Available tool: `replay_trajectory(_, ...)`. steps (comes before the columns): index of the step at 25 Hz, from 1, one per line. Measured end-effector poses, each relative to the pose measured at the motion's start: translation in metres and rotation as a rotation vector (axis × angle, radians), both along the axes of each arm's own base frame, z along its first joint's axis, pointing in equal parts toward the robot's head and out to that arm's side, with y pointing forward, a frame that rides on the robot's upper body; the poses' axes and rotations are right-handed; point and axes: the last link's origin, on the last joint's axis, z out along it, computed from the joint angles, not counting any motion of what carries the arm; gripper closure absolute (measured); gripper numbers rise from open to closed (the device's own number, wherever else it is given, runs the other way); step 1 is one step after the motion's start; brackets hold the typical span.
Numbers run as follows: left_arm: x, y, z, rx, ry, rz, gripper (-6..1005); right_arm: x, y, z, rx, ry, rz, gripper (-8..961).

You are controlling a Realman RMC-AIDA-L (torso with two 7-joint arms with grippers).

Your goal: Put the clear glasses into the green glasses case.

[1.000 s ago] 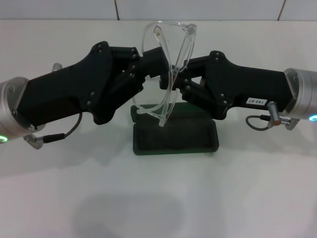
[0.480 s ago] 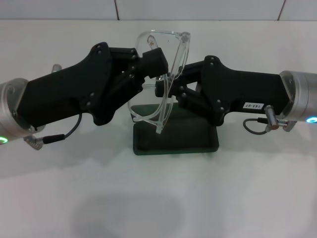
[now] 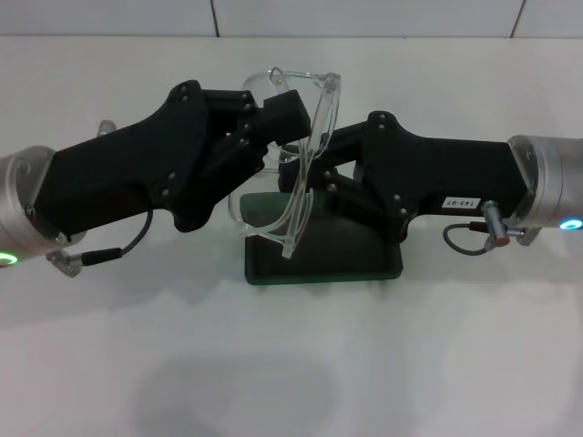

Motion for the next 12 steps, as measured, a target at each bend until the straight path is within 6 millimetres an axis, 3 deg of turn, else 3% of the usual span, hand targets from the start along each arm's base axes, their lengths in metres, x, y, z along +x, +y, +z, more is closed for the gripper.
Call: replay_trajectory(12,-0.0022,-0.0012,0.0014,0.002,-0.001,0.003,973,0.0056,0.0033,0.0052,0.032,0.017,-0.039,873)
